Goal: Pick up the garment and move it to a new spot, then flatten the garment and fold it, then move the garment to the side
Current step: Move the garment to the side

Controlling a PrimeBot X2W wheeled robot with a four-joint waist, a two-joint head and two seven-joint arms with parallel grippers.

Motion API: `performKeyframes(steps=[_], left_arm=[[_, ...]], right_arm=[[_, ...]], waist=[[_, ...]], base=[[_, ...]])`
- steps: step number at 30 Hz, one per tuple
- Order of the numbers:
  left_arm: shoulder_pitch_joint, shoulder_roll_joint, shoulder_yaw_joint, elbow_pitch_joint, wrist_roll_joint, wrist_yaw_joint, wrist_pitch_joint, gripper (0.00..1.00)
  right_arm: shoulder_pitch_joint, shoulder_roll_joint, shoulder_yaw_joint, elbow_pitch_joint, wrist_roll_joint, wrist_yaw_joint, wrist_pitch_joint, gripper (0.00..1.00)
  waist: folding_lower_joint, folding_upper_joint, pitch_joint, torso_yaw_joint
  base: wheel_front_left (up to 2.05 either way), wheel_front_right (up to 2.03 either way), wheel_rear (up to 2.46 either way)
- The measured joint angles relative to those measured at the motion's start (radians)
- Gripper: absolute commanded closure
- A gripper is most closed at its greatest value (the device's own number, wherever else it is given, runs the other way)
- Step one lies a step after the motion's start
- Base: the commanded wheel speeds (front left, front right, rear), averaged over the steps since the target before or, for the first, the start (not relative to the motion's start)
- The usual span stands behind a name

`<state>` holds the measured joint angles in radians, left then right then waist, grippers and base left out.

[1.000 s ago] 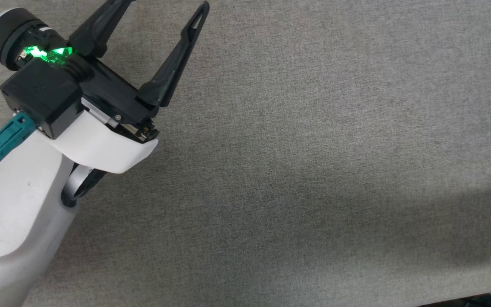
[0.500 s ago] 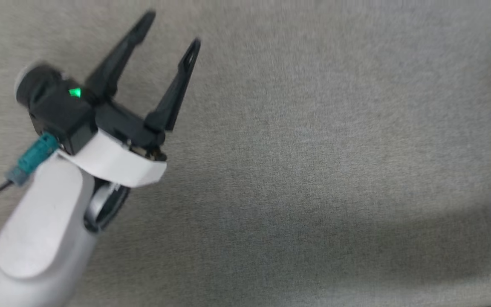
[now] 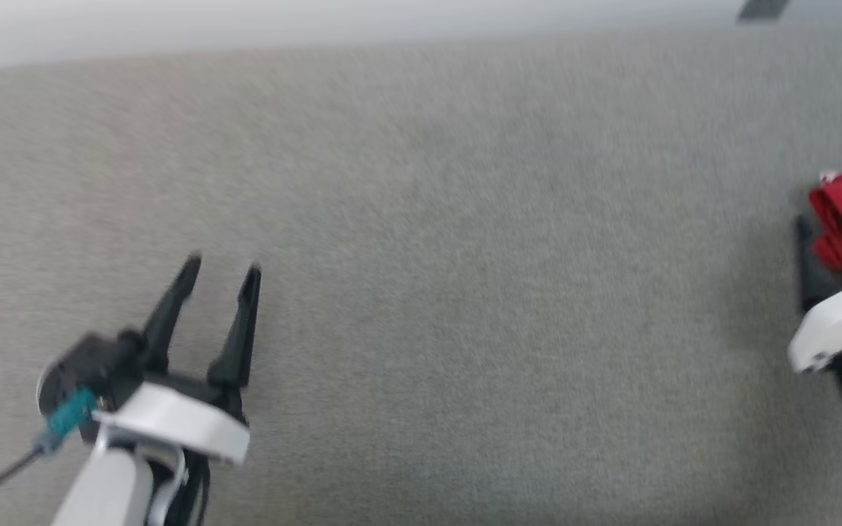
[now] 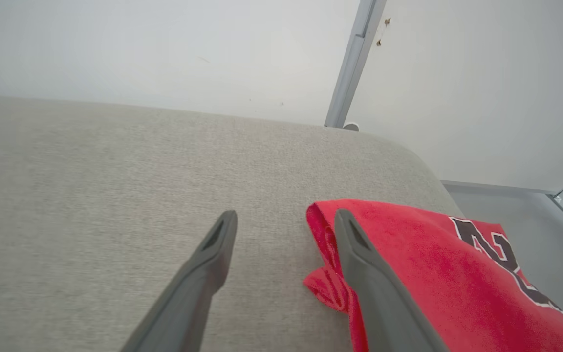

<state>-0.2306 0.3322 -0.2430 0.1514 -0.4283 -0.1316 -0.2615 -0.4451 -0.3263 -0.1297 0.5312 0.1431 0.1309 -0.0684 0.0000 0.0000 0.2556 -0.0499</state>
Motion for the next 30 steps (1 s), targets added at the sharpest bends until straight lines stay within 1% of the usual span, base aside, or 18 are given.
performKeyframes(steps=[6, 12, 15, 21, 30], left_arm=[[0.113, -0.041, 0.034, 0.043, -0.005, 0.0, 0.0, 0.0], [0.196, -0.058, 0.075, 0.053, -0.008, 0.0, 0.0, 0.0], [0.233, -0.071, 0.11, 0.032, -0.001, 0.0, 0.0, 0.0], [0.3, -0.078, 0.137, -0.005, 0.01, 0.0, 0.0, 0.0], [0.387, -0.095, 0.176, -0.071, 0.034, 0.0, 0.0, 0.0]], right_arm=[[0.096, 0.057, 0.094, -0.011, 0.037, 0.0, -0.099, 0.0], [0.179, 0.116, 0.114, -0.037, 0.094, 0.0, -0.161, 0.0], [0.218, 0.138, 0.114, -0.075, 0.109, 0.0, -0.176, 0.0], [0.319, 0.179, 0.08, -0.153, 0.132, 0.0, -0.186, 0.0], [0.473, 0.224, 0.007, -0.317, 0.126, 0.0, -0.175, 0.0]], waist=[[0.0, 0.0, -0.112, 0.048], [0.0, 0.0, -0.214, 0.098], [0.0, 0.0, -0.253, 0.121], [-0.0001, 0.0, -0.3, 0.15], [-0.0001, 0.0, -0.321, 0.163]], base=[[0.0, 0.0, 0.0], [0.0, 0.0, 0.0], [0.0, 0.0, 0.0], [0.0, 0.0, 0.0], [0.0, 0.0, 0.0]])
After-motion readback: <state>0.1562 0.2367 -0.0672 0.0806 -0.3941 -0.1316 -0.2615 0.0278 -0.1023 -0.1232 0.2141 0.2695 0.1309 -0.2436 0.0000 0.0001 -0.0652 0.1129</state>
